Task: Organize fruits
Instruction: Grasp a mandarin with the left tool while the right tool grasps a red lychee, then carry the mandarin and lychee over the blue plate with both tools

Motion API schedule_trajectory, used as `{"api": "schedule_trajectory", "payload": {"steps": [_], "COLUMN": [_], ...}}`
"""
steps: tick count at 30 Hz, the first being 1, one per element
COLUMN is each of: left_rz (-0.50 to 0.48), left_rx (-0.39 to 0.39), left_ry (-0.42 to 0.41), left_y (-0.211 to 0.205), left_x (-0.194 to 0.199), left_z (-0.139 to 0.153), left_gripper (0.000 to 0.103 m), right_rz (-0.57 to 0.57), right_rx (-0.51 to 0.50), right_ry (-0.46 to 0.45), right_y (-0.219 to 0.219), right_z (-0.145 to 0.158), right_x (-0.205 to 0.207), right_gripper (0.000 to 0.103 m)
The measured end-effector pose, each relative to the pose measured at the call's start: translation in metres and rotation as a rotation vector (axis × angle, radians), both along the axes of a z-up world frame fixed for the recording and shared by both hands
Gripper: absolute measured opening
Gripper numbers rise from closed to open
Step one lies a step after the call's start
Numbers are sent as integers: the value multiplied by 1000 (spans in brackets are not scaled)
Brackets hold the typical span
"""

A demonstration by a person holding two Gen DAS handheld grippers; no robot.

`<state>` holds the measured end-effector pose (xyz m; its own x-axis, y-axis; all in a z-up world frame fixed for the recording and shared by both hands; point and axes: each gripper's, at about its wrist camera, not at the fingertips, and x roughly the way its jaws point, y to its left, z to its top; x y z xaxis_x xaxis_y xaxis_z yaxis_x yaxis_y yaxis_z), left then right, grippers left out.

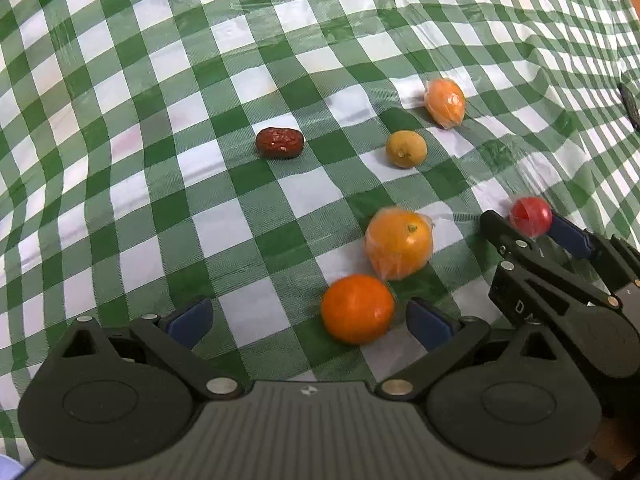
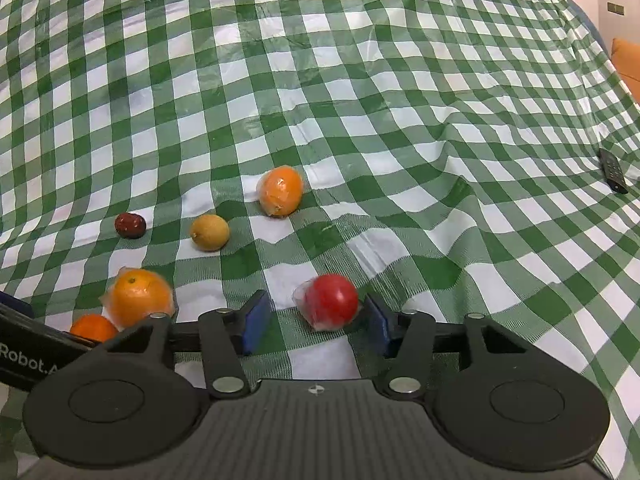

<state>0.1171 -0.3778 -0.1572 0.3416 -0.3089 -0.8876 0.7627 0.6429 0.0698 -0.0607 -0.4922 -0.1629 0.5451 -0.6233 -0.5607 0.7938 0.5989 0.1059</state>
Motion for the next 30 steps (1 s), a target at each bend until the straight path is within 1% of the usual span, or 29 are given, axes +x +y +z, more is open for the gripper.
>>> {"api": "schedule_trajectory", "payload": {"steps": [1,2,3,4,5,7,10,13,15,17,19,22,25,27,30], "left_rz": [-10,-28,-47,-69,-83,-100,-84,-46,-10,29,80,157,227,269,310], "left_rx": [-15,-20,-32,-39,-43,-50,-51,-53,-38,-26,-12,19,38,37,36], "left_ry": [7,14,-1,-6,-13,-48,-85,-116,-143,-155,-158,-158,-172,-182,-192], "left_y": [1,0,0,-1,-1,3,21,57,91,127,167,226,279,312,351], "left_x": [-1,-2,-6,-9,-12,-19,-26,-37,-46,-56,-66,-82,-100,-112,-130], "left_z": [1,1,5,7,9,17,36,63,82,99,114,131,144,152,158], "left_gripper": [76,61,47,38,38,38,38,38,38,38,38,38,38,38,38], "right_rz": [-4,-23,-30,-32,-45,-85,-153,-200,-217,-227,-214,-126,30,149,302], "right_rx": [0,-5,-3,6,14,-4,-37,-67,-96,-108,-117,-163,-173,-153,-79], "right_ry": [-3,5,10,-2,-12,-23,-49,-48,-23,-5,-18,-62,-95,-109,-123], "right_y": [-1,-1,-2,-4,-5,-6,-8,-7,0,12,29,71,130,173,232], "right_z": [0,0,0,1,2,4,9,14,20,32,52,89,121,137,153], "right_x": [-1,-1,-1,-3,-5,-9,-19,-28,-32,-39,-47,-63,-84,-97,-105], "right_gripper": [40,28,28,27,27,27,27,27,27,27,27,27,27,27,27]}}
